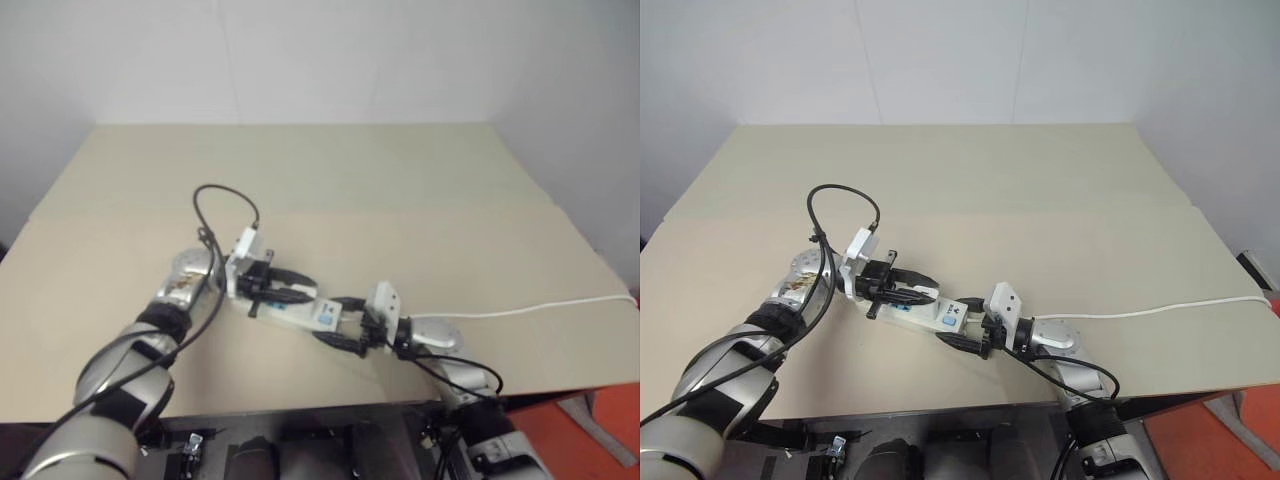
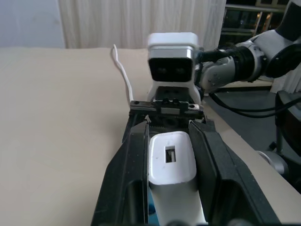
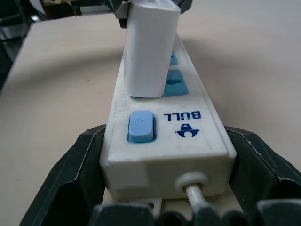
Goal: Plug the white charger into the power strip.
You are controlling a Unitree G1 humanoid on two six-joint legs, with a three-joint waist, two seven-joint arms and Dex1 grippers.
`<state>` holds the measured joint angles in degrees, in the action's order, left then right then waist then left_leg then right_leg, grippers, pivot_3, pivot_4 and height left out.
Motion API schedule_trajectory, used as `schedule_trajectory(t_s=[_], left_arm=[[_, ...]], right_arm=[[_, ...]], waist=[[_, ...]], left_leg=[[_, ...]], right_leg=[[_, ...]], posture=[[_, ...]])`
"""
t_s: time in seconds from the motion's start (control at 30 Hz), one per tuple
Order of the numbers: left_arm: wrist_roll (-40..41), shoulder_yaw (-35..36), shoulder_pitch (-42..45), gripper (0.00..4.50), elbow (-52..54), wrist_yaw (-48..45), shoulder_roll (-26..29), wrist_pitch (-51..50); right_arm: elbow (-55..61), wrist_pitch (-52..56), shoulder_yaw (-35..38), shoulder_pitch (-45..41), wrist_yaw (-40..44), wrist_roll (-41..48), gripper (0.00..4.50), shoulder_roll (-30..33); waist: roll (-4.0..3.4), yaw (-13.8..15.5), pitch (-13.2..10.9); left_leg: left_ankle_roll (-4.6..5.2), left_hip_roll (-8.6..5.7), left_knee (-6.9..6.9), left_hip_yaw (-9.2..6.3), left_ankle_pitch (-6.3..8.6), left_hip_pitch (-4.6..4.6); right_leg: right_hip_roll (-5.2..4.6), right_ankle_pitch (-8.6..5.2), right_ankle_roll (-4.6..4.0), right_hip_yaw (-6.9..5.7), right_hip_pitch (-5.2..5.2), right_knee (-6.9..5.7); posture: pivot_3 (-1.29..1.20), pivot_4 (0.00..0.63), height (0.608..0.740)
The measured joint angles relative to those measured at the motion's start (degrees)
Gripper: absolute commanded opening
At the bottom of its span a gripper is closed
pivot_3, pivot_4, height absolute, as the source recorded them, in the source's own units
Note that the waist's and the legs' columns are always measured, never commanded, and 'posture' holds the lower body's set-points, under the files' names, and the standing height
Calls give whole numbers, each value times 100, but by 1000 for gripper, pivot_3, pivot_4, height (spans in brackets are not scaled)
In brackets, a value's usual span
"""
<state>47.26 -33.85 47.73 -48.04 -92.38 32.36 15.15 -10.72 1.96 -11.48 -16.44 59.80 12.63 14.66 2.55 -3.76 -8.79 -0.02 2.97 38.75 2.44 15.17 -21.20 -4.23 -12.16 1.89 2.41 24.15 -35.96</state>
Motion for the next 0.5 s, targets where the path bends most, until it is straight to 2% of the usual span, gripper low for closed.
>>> schedule_trajectory(t_s=[0.5], left_arm=[[30, 1, -331, 997, 118, 5, 10, 606]], right_arm=[[1, 83, -22, -14, 24, 34, 3436, 39]], waist=[[-2, 11, 30]], left_leg=[[2, 0, -1, 1, 1, 4]], right_leg=[[0, -4, 2, 0, -3, 2]], posture=[[0, 150, 740]])
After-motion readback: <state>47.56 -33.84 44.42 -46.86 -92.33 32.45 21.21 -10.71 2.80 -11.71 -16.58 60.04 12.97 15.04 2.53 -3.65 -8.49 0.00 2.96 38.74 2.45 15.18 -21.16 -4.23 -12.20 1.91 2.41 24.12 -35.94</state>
